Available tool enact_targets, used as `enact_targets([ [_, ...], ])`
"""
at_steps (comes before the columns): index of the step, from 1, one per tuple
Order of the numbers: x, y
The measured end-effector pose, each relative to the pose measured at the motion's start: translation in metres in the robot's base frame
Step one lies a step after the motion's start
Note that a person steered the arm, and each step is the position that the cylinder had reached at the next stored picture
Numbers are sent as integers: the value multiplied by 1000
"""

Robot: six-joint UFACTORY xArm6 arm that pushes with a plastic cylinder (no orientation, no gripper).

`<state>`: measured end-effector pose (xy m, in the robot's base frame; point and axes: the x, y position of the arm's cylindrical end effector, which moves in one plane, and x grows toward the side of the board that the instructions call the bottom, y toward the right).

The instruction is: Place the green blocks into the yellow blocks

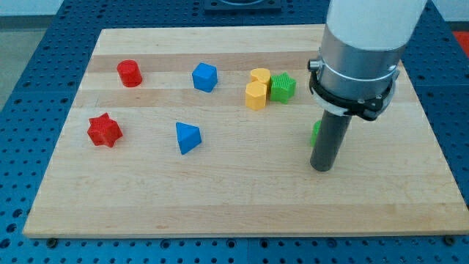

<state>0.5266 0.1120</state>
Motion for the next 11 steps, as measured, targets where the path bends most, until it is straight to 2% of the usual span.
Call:
enact_targets([
  [1,6,23],
  [2,10,78],
  [3,-32,81],
  [4,-62,25],
  [5,-61,59],
  [6,-46,95],
  [10,-36,101],
  [11,20,114],
])
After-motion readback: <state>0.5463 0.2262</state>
